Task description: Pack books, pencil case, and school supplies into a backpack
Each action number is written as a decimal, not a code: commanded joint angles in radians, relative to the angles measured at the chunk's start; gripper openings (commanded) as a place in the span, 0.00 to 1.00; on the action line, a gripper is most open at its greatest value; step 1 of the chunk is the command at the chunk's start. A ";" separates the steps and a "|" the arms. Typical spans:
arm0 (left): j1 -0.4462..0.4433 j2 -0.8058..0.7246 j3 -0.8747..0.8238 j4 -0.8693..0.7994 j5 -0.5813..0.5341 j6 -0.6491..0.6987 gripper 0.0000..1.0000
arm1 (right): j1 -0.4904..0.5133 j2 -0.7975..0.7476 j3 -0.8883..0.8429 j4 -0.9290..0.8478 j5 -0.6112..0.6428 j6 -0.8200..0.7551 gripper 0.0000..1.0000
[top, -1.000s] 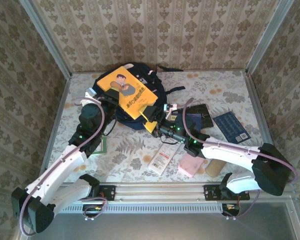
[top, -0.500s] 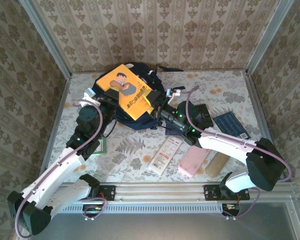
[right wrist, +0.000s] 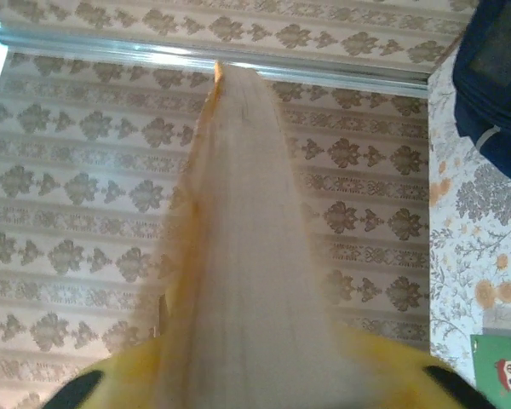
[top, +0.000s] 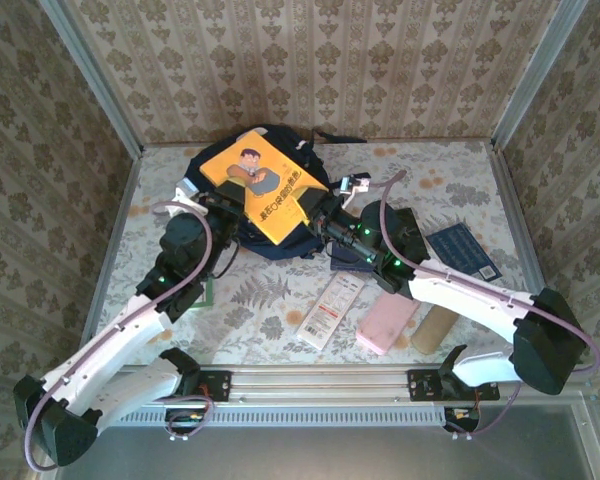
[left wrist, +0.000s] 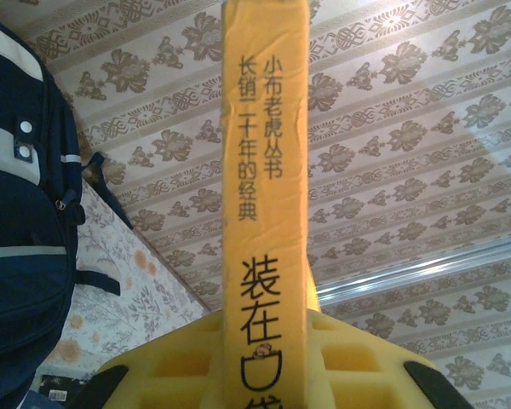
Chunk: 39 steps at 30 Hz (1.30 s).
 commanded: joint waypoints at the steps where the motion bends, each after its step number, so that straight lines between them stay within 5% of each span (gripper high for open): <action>1: -0.014 -0.004 0.021 -0.023 0.004 0.002 0.00 | 0.001 -0.058 -0.001 -0.003 0.063 -0.054 0.15; 7: -0.003 0.017 0.123 -0.299 0.029 0.178 0.49 | -0.071 -0.179 -0.060 -0.231 0.094 -0.136 0.00; 11: 0.025 0.147 0.254 -0.458 0.104 0.463 0.64 | -0.146 -0.309 -0.094 -0.490 0.154 -0.238 0.00; 19: 0.119 0.604 0.672 -0.831 0.368 0.908 0.67 | -0.253 -0.526 -0.184 -0.752 0.216 -0.422 0.00; 25: 0.170 0.944 0.993 -1.070 0.389 1.079 0.69 | -0.284 -0.590 -0.198 -0.839 0.201 -0.532 0.00; 28: 0.238 1.077 1.127 -1.154 0.399 1.121 0.69 | -0.289 -0.599 -0.204 -0.855 0.175 -0.580 0.00; 32: 0.326 1.183 1.179 -1.105 0.566 1.143 0.75 | -0.323 -0.589 -0.184 -0.890 0.086 -0.638 0.00; 39: 0.347 1.355 1.281 -1.105 0.803 1.200 0.70 | -0.363 -0.584 -0.125 -0.999 0.034 -0.744 0.00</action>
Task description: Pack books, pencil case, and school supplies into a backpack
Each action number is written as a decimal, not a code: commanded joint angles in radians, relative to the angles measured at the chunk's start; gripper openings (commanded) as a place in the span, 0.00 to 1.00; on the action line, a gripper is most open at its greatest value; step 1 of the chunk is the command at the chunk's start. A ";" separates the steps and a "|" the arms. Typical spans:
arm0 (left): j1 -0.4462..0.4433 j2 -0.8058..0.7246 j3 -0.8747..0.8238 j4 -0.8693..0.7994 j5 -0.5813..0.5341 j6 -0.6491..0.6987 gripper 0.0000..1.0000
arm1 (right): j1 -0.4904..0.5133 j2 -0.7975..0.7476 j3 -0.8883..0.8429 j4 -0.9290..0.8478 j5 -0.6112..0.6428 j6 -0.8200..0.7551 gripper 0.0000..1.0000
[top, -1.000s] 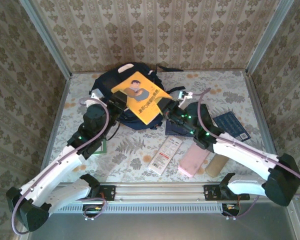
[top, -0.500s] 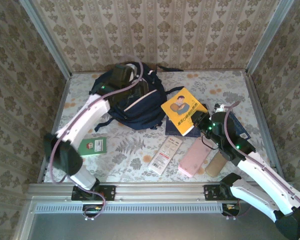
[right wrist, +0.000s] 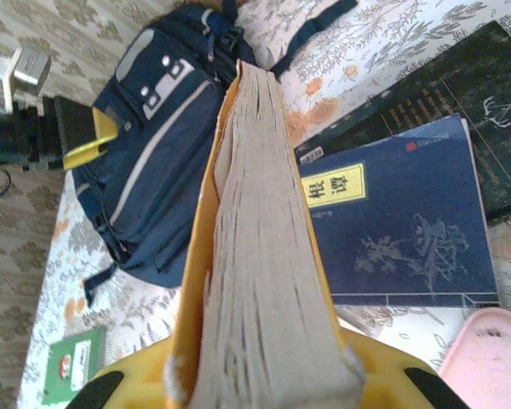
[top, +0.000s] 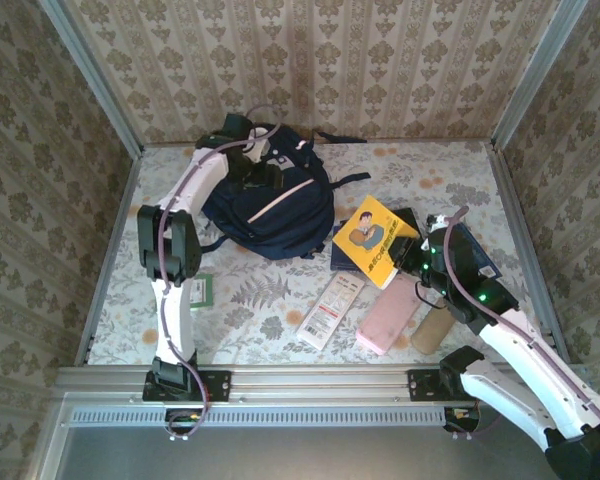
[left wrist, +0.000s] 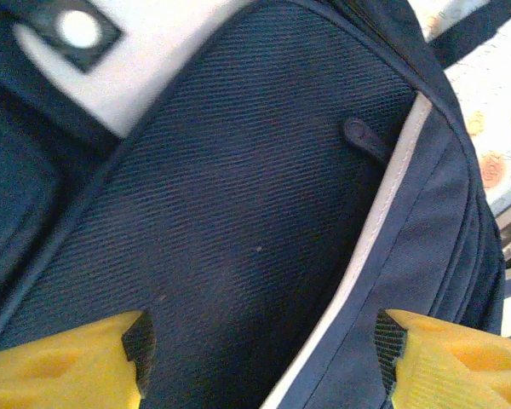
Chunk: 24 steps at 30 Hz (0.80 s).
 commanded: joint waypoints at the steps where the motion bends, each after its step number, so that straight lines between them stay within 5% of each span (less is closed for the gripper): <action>1: -0.021 0.050 0.048 -0.036 0.168 0.059 0.69 | -0.017 -0.017 0.070 -0.021 -0.034 -0.084 0.00; 6: -0.022 0.084 0.023 0.005 0.220 0.040 0.65 | -0.052 -0.009 0.051 -0.036 -0.092 -0.096 0.00; 16: -0.025 0.054 -0.066 0.080 0.329 0.013 0.33 | -0.103 0.048 0.040 0.003 -0.204 -0.047 0.00; 24: -0.037 0.082 -0.109 0.125 0.335 -0.020 0.21 | -0.107 0.042 0.051 0.010 -0.214 -0.023 0.00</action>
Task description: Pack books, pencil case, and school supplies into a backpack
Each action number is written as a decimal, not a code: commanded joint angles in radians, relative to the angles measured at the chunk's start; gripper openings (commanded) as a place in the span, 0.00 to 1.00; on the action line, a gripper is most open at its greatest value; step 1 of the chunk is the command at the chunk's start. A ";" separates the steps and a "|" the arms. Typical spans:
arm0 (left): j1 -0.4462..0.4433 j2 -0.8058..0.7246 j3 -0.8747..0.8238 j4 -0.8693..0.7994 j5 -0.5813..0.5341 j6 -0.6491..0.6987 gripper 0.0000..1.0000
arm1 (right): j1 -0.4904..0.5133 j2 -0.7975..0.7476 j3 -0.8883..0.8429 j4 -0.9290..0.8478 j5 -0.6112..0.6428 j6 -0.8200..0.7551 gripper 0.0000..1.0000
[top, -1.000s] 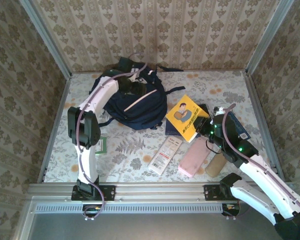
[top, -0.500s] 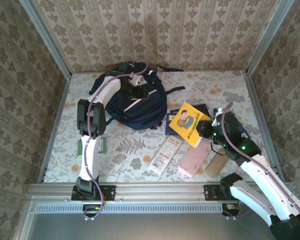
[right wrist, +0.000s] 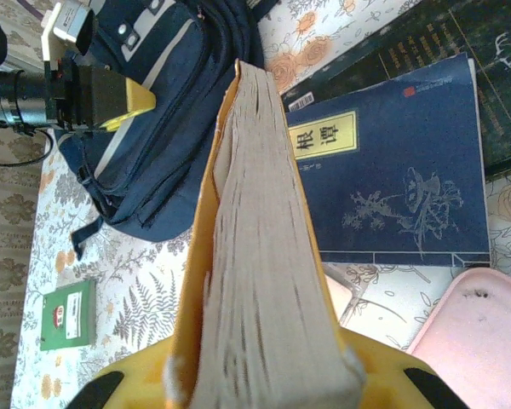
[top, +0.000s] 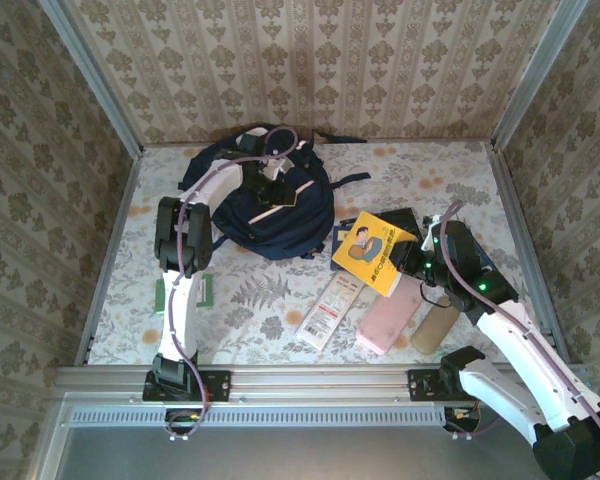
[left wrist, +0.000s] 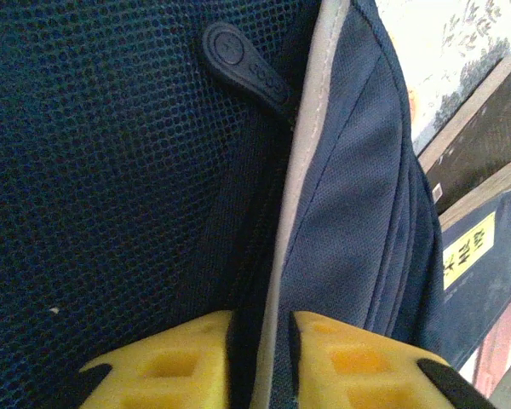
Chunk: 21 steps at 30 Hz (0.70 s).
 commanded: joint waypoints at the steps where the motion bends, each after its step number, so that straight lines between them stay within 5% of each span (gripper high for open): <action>1: -0.013 -0.013 -0.020 0.027 0.043 -0.016 0.18 | -0.004 -0.023 0.035 0.061 -0.026 0.025 0.00; 4: -0.019 -0.022 0.018 -0.011 0.006 0.002 0.00 | -0.006 -0.051 0.031 0.044 -0.011 0.025 0.00; 14: 0.023 -0.152 0.229 -0.164 -0.115 -0.019 0.00 | -0.007 -0.093 0.036 0.007 0.018 0.037 0.00; 21: 0.093 -0.273 0.268 -0.111 -0.044 -0.119 0.00 | -0.010 -0.101 0.028 0.107 -0.061 0.082 0.00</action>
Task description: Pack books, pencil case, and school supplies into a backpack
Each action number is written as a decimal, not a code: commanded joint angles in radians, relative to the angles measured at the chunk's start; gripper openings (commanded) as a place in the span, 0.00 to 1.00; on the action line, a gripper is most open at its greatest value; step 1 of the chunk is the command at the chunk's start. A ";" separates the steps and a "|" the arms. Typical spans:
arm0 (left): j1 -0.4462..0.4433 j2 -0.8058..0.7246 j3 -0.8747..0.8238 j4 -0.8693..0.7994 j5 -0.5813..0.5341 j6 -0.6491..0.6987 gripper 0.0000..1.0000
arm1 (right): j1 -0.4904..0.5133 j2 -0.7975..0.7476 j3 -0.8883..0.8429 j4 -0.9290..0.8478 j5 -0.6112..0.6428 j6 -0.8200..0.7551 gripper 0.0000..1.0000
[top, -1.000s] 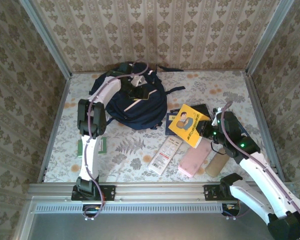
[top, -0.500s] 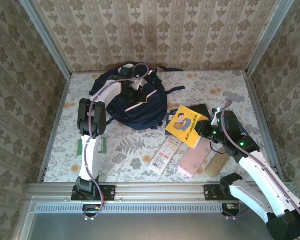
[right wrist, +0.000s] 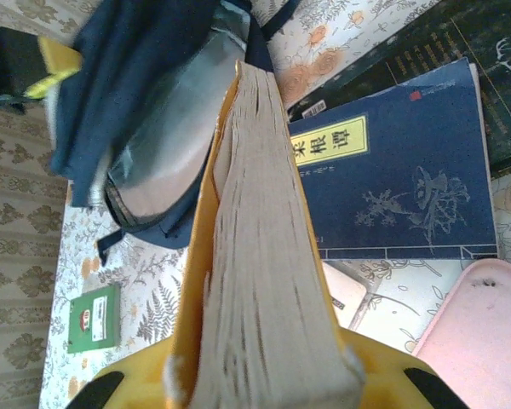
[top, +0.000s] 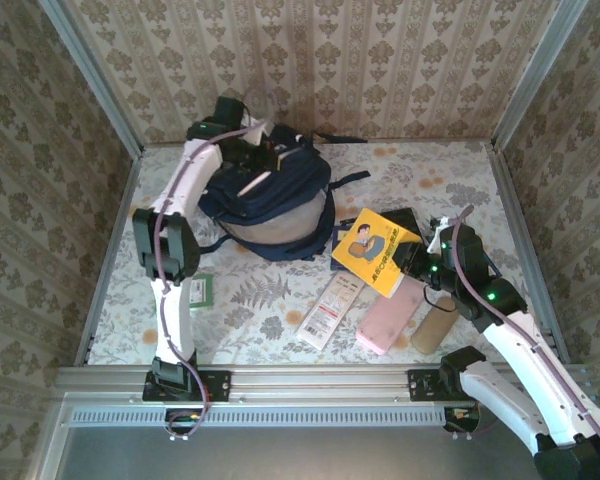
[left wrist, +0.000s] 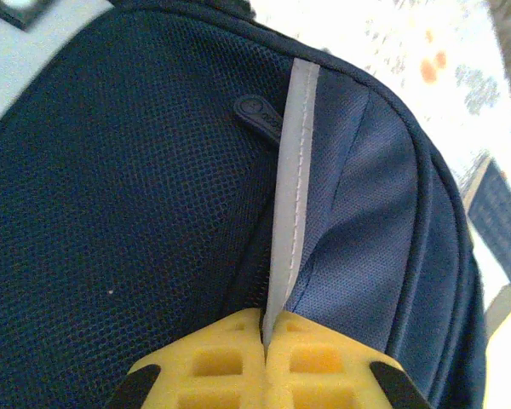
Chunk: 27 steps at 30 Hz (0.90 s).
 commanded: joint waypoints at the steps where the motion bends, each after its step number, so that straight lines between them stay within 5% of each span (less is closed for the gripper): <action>1: 0.042 -0.103 0.074 0.024 0.069 -0.085 0.00 | -0.008 -0.020 0.028 0.141 -0.070 0.045 0.00; 14: 0.066 -0.136 0.145 0.035 0.177 -0.148 0.00 | -0.008 0.162 -0.009 0.518 -0.250 0.277 0.00; 27: 0.054 -0.196 0.014 0.145 0.325 -0.181 0.00 | -0.002 0.733 0.232 0.843 -0.504 0.245 0.00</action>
